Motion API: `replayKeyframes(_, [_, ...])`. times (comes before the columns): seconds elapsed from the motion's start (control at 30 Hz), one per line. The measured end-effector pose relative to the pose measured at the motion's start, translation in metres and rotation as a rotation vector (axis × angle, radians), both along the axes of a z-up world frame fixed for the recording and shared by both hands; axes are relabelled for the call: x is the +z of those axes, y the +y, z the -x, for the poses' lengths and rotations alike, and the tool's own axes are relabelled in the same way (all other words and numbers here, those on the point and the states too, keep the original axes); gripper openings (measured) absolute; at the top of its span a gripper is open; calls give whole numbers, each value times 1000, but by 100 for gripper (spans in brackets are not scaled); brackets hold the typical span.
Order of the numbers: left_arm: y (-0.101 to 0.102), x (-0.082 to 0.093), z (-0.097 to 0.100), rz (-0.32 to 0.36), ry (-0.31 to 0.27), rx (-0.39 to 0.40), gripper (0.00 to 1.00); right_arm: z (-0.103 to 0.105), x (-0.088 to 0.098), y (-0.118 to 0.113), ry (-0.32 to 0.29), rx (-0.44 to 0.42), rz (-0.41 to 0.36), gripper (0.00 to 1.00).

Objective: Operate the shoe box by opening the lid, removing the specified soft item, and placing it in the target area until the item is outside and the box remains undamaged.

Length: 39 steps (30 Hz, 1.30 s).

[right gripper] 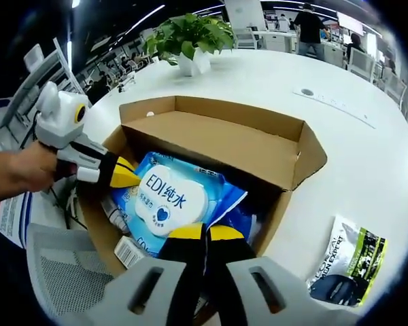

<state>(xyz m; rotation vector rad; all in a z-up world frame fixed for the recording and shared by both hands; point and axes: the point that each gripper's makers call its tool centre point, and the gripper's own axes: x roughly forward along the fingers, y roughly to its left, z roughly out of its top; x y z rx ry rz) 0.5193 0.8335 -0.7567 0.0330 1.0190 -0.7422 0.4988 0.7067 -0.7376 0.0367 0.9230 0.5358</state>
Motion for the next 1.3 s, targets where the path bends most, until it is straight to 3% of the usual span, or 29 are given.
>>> replayKeyframes(0.53, [4,28,7,31,-15,16,0,4,12,1,-8,-13,-15,0])
replayKeyframes(1.03, [5,59,11,51,-56,7,0,8,41,3,-57,-37,-40,0])
replayKeyframes(1.3, [-3,77,16,64,-70,-9,0,14,56,-7,-84,-67,-45,0])
